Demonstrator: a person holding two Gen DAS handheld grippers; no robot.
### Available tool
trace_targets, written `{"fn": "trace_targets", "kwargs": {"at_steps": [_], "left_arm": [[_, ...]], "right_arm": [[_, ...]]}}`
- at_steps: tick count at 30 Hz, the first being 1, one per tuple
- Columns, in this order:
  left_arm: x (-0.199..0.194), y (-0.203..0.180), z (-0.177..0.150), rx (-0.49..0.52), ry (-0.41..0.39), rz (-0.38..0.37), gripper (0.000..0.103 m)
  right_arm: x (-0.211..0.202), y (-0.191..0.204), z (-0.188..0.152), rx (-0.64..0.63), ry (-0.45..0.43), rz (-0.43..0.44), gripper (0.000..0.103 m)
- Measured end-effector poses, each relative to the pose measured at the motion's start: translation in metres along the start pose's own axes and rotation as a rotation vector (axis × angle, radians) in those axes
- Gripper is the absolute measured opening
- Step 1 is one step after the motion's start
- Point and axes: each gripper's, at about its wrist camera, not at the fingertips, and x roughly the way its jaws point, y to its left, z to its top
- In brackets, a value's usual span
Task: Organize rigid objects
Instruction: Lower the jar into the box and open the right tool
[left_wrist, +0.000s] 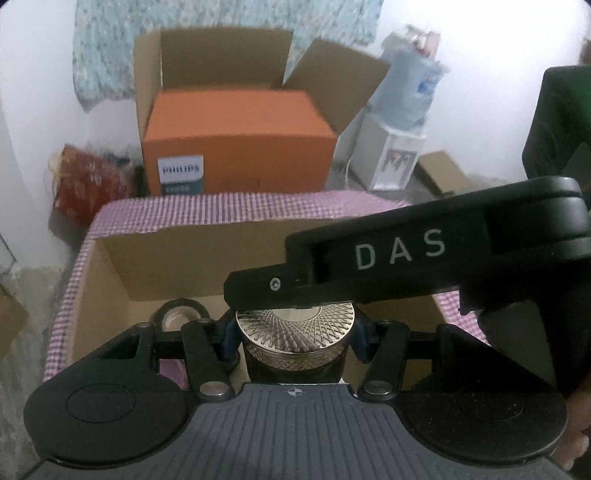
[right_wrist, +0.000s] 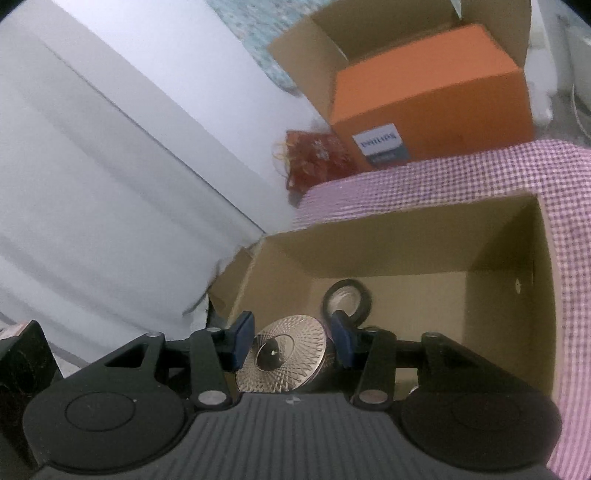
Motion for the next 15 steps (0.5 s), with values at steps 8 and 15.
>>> {"fn": "trace_targets", "kwargs": {"at_steps": [8,15], "left_arm": [[0.066,0.015,0.024,-0.052,0.162,0.008,0.056],[0.092,0.017,0.03,-0.067,0.242,0.008,0.056]], "right_arm": [[0.058,-0.049,0.032,0.069,0.106,-0.03,0.051],[0.084,-0.072,0.043,0.084,0.151,-0.052,0.051]]}}
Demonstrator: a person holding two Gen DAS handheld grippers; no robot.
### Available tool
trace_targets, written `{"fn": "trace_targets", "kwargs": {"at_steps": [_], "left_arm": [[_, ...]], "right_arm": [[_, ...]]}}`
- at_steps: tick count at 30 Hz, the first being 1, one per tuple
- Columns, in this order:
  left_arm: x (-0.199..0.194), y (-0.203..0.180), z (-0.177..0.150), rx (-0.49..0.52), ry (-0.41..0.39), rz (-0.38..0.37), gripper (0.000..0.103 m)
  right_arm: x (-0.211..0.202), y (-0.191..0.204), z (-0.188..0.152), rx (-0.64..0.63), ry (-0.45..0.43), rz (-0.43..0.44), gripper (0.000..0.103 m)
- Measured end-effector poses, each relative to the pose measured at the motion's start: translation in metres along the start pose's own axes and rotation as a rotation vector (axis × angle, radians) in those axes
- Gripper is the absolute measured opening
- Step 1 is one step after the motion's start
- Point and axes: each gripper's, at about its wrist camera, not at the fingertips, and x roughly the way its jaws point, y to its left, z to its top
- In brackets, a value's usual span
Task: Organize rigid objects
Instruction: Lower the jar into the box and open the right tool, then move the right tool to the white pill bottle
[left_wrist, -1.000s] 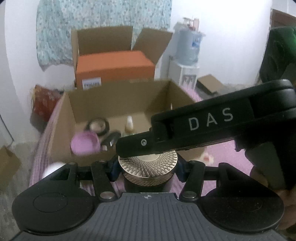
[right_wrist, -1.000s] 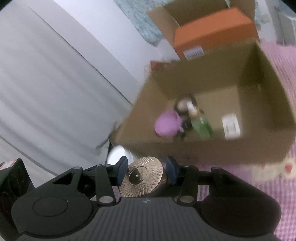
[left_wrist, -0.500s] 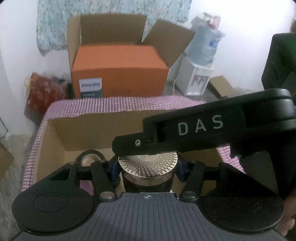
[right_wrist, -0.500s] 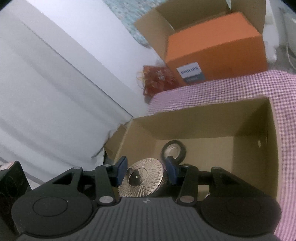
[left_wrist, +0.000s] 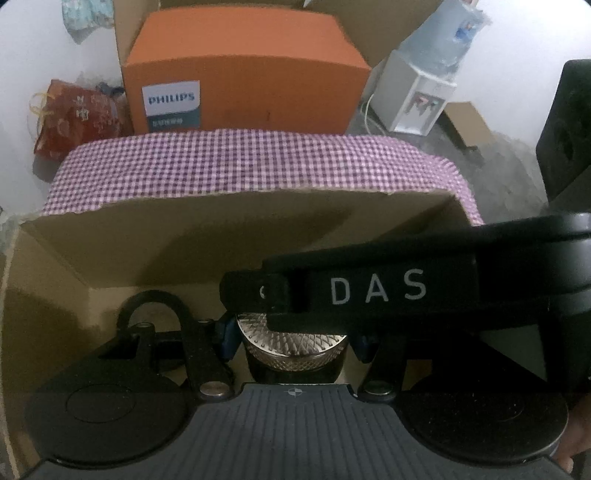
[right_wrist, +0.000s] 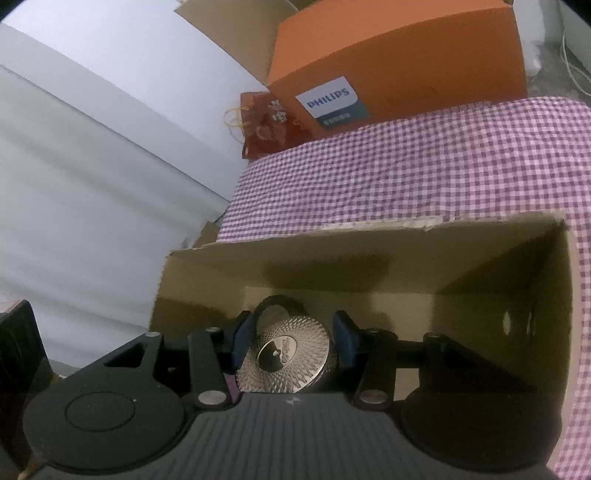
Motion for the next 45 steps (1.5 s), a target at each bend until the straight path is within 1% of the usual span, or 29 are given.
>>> {"fn": "trace_targets", "kwargs": {"at_steps": [6,10,17,19,23,28,34,37,41,43,45], "left_arm": [[0.014,0.006,0.003,-0.032,0.048,-0.008,0.057],[0.015,0.01,0.003,-0.054,0.051,0.006,0.059],[-0.001,0.008,0.001,-0.046,0.007,0.0,0.059],[-0.008,0.006,0.0,-0.036,-0.01,0.0,0.059],[-0.03,-0.002,-0.008,-0.01,-0.055,-0.003,0.059],[-0.069,-0.012,-0.031,0.033,-0.128,-0.009,0.059],[-0.115,-0.027,-0.071,0.089,-0.198,0.017,0.06],[-0.132,-0.027,-0.095,0.106,-0.214,0.019,0.06],[-0.153,-0.022,-0.127,0.102,-0.234,0.006,0.06],[-0.167,-0.017,-0.141,0.102,-0.26,-0.008,0.06],[-0.18,-0.01,-0.156,0.106,-0.285,-0.004,0.061]], "right_arm": [[0.009,-0.011,0.003,0.018,0.022,-0.004,0.051],[0.011,-0.015,0.002,0.025,0.029,-0.015,0.051],[0.003,-0.012,-0.001,0.032,0.012,-0.02,0.05],[-0.005,-0.007,-0.004,0.028,-0.006,-0.023,0.05],[-0.029,0.004,-0.01,0.022,-0.061,-0.001,0.05],[-0.074,0.025,-0.031,-0.019,-0.153,0.028,0.05],[-0.131,0.049,-0.072,-0.069,-0.254,0.078,0.05],[-0.156,0.059,-0.097,-0.092,-0.294,0.107,0.051],[-0.174,0.07,-0.131,-0.112,-0.322,0.137,0.051],[-0.179,0.075,-0.147,-0.117,-0.326,0.152,0.054],[-0.18,0.079,-0.162,-0.12,-0.324,0.17,0.055]]}}
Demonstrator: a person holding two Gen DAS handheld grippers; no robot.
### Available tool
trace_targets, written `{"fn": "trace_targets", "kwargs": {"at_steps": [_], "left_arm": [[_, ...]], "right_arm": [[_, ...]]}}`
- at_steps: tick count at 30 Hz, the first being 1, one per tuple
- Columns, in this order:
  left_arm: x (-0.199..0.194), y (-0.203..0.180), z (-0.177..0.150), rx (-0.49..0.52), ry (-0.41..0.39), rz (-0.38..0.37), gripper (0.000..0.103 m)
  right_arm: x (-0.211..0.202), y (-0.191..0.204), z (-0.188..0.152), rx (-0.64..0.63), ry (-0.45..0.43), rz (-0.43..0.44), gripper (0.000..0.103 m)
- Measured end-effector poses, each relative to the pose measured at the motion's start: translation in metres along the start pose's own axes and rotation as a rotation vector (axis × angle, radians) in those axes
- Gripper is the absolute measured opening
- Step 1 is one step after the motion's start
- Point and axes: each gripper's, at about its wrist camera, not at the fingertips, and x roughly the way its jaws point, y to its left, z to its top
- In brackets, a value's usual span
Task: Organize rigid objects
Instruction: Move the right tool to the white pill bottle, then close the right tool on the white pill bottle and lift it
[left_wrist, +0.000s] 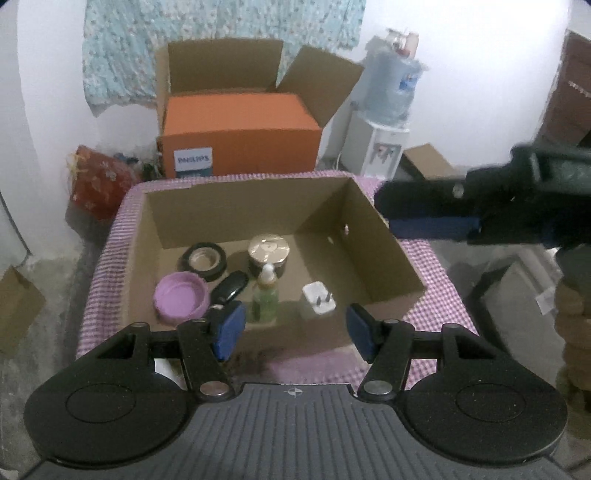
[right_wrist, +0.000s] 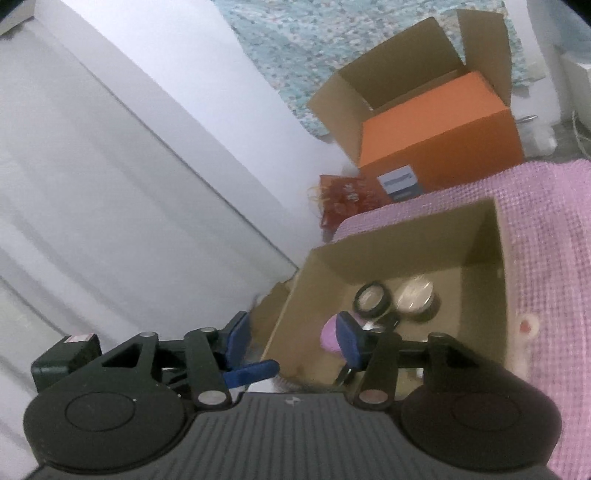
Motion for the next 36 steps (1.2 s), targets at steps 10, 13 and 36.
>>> {"fn": "trace_targets", "kwargs": {"at_steps": [10,13,36], "left_arm": [[-0.03,0.059,-0.047,-0.119,-0.04,0.051,0.071],[-0.022,0.069,-0.057,-0.122,-0.031,0.08,0.071],[0.037,0.099,-0.076,-0.036,-0.019,0.165,0.056]], "right_arm": [[0.021,0.02,-0.051,0.003,0.101,0.044,0.056],[0.045,0.024,-0.058,0.005,0.146,0.043,0.056],[0.18,0.031,-0.085,0.031,0.319,-0.083,0.055]]}}
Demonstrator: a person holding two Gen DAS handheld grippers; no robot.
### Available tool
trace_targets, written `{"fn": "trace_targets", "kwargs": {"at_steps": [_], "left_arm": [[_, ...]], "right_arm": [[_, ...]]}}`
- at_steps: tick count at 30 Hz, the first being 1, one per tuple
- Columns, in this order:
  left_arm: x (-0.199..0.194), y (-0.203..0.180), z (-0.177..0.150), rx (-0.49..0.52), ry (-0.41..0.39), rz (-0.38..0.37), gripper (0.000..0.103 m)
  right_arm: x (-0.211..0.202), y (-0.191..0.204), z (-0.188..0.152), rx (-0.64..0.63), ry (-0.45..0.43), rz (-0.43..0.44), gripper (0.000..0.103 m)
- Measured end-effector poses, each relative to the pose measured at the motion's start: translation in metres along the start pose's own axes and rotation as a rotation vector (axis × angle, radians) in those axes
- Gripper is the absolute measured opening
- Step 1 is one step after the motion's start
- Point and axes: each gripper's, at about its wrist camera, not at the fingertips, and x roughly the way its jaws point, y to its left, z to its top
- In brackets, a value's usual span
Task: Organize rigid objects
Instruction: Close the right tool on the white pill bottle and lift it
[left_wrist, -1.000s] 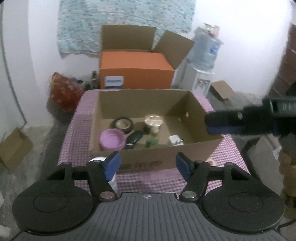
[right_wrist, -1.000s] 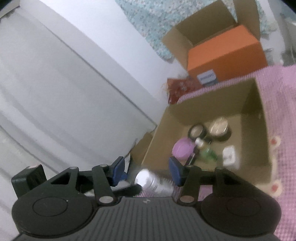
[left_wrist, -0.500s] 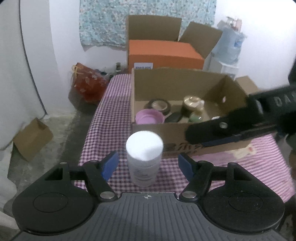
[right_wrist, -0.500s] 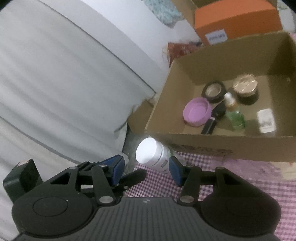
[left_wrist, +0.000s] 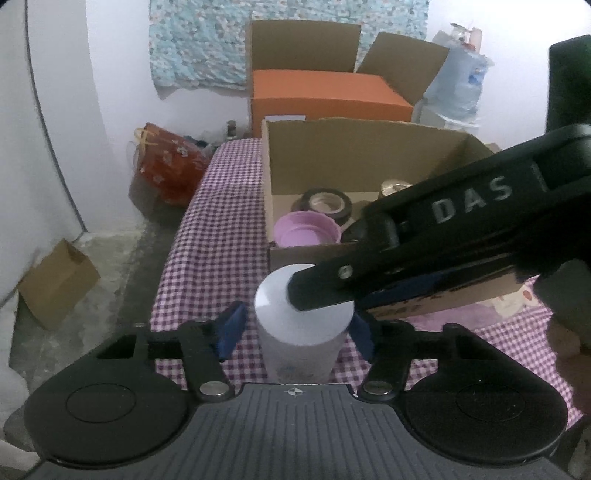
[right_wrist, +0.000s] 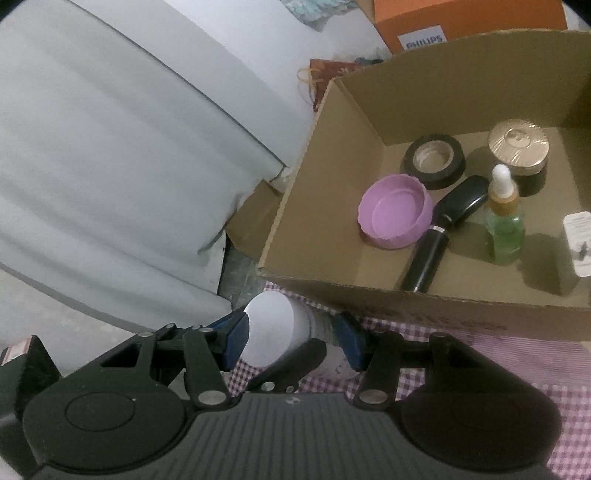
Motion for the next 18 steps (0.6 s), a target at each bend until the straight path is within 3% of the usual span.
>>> {"fn": "trace_targets", "kwargs": {"at_steps": [9,18], "left_arm": [[-0.009,-0.003,-0.002,-0.018,-0.004,-0.008,0.053],[-0.062,-0.013,0.016,-0.007,-0.086,0.028,0.053]], "right_arm": [[0.003,0.003,-0.004,-0.015,-0.007,0.013,0.049],[-0.03,0.034,-0.009,-0.081,-0.058,0.061,0.048]]}}
